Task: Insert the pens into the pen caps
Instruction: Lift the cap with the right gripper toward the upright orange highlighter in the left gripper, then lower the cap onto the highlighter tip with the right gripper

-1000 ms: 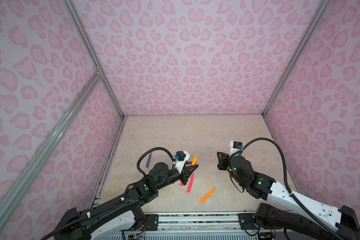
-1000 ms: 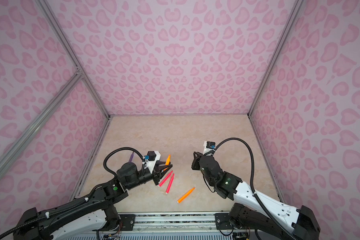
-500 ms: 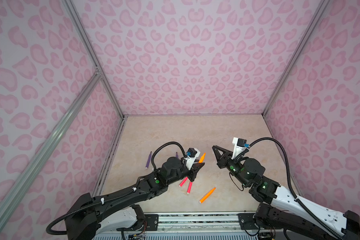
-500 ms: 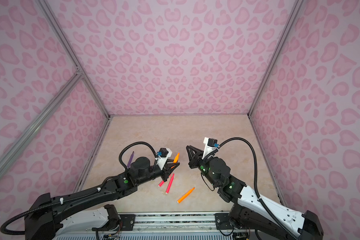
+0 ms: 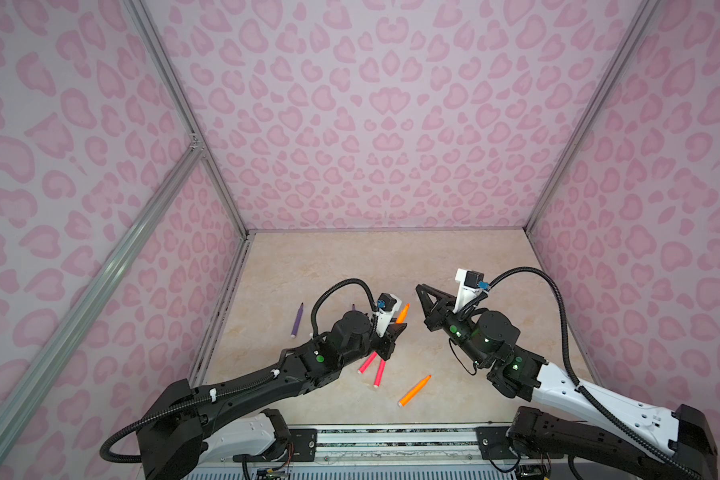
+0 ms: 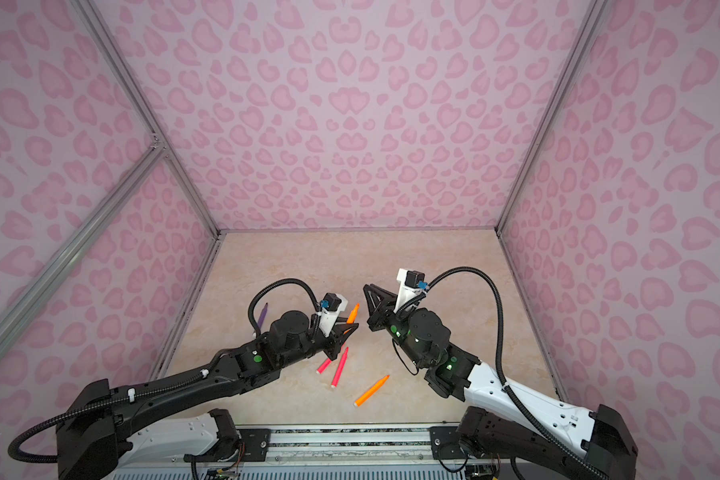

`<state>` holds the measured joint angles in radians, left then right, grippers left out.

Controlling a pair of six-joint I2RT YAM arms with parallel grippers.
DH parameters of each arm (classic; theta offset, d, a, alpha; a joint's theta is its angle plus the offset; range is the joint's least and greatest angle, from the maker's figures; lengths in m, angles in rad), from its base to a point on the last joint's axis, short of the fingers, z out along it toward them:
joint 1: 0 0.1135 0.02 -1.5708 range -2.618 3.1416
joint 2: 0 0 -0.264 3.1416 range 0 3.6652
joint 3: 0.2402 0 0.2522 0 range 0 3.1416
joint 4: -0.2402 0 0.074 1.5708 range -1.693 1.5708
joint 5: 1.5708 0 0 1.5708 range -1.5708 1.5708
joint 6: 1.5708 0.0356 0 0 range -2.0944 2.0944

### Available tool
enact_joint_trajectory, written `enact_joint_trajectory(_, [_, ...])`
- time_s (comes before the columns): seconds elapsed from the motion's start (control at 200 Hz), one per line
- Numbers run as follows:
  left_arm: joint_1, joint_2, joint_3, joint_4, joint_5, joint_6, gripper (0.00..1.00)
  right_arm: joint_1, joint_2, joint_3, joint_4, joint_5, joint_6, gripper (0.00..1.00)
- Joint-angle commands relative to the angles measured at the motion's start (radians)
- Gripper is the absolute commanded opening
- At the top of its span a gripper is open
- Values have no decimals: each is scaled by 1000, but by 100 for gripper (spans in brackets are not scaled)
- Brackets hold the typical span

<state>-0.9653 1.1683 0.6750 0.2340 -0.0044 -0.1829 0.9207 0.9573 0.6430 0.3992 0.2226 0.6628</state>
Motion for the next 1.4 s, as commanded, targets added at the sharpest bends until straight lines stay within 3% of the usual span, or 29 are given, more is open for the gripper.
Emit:
enact_joint_trajectory(0.0, [-2,-11,2,19,-7,-1,4,0,24,-7,69,35,2,0])
enact_joint_trajectory(0.39, [-1,-13,2,16,-26,-4,4,6,135,18,127,35,44,0])
enact_joint_trajectory(1.11, [0,6,14,-2,-86,-21,4,71,188,-22,175,102,94,0])
enact_joint_trajectory(1.395, [35,17,24,-17,-82,-74,4,149,220,-52,262,201,82,0])
